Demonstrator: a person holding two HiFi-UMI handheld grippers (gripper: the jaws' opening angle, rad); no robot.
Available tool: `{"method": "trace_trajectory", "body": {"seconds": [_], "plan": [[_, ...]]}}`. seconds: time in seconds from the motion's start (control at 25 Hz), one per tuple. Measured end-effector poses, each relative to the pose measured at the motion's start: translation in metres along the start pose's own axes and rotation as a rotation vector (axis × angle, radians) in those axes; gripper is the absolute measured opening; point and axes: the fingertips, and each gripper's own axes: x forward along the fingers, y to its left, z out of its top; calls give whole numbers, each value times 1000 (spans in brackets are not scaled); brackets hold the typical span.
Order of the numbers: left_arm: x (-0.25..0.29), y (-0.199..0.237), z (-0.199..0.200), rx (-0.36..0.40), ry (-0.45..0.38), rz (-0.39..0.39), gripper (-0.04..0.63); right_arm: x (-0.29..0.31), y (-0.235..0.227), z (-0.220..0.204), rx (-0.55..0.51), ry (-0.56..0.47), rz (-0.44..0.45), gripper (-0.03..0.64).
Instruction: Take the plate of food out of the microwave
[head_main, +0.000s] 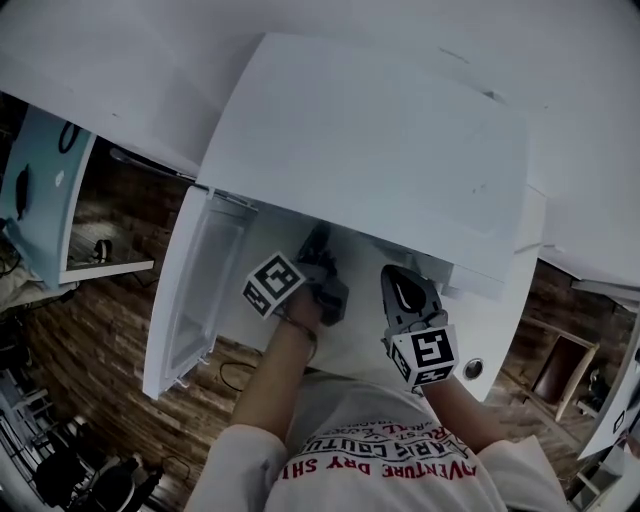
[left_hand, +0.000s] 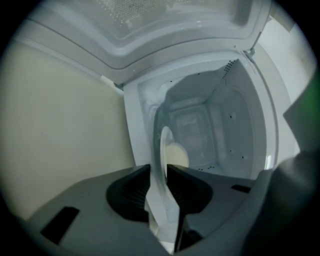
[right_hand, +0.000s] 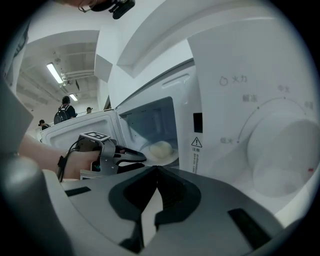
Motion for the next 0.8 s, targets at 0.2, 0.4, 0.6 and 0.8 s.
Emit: {"method": "trace_trajectory", "body": {"seconds": [0.2, 0.4, 0.6, 0.8], "plan": [[0, -1, -2, 45, 36, 22, 103, 0, -1, 0, 6, 1, -7, 10], [-4, -5, 1, -36, 19, -12, 40, -3, 4, 0, 6, -1, -8, 11], [-15, -15, 4, -42, 10, -64, 17, -8, 7, -1, 5, -6, -14, 11], [-28, -19, 2, 2, 7, -81, 17, -14, 12, -5, 7, -6, -15, 9]]}}
